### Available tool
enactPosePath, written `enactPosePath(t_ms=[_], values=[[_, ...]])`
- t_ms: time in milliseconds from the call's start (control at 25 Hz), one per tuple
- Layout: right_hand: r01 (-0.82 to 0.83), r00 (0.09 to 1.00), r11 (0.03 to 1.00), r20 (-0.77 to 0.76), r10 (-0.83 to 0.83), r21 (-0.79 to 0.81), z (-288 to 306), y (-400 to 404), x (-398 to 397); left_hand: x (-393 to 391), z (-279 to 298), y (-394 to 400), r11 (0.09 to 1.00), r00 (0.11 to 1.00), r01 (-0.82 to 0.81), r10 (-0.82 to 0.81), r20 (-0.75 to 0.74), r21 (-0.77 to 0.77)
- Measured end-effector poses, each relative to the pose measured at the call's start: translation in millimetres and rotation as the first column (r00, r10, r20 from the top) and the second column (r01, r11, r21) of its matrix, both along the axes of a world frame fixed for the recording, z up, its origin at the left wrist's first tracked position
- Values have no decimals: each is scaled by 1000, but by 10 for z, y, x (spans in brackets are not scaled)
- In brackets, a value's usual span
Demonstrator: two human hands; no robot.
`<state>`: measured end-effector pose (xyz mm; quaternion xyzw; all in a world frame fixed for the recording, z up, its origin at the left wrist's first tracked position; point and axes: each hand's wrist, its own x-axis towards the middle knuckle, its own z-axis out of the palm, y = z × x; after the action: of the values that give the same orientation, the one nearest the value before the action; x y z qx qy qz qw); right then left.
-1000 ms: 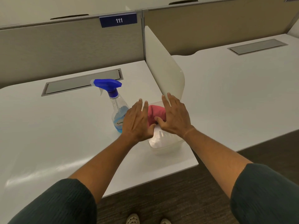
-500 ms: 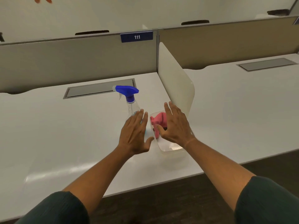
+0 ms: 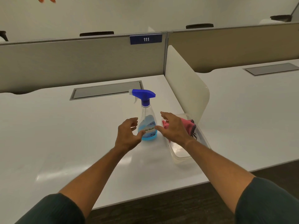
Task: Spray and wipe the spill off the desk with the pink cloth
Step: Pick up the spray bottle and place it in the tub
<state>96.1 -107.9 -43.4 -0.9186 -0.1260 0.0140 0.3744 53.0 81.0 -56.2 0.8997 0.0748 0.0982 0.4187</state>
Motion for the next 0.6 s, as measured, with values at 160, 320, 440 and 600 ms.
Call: enactPosePath(t_ms=[160, 320, 440, 600], values=[[28, 997, 999, -79, -25, 35, -10, 125, 131, 189, 6, 72, 994, 997, -28, 21, -69, -108], [38, 987, 993, -159, -20, 113, 1, 205, 227, 337, -30, 131, 994, 995, -16, 5, -103, -110], [39, 984, 992, -175, -17, 123, -9, 244, 257, 400, -51, 165, 996, 993, 11, -21, -115, -86], [78, 979, 985, -197, -46, 157, -9, 285, 296, 452, -60, 215, 996, 990, 52, -62, -129, -75]])
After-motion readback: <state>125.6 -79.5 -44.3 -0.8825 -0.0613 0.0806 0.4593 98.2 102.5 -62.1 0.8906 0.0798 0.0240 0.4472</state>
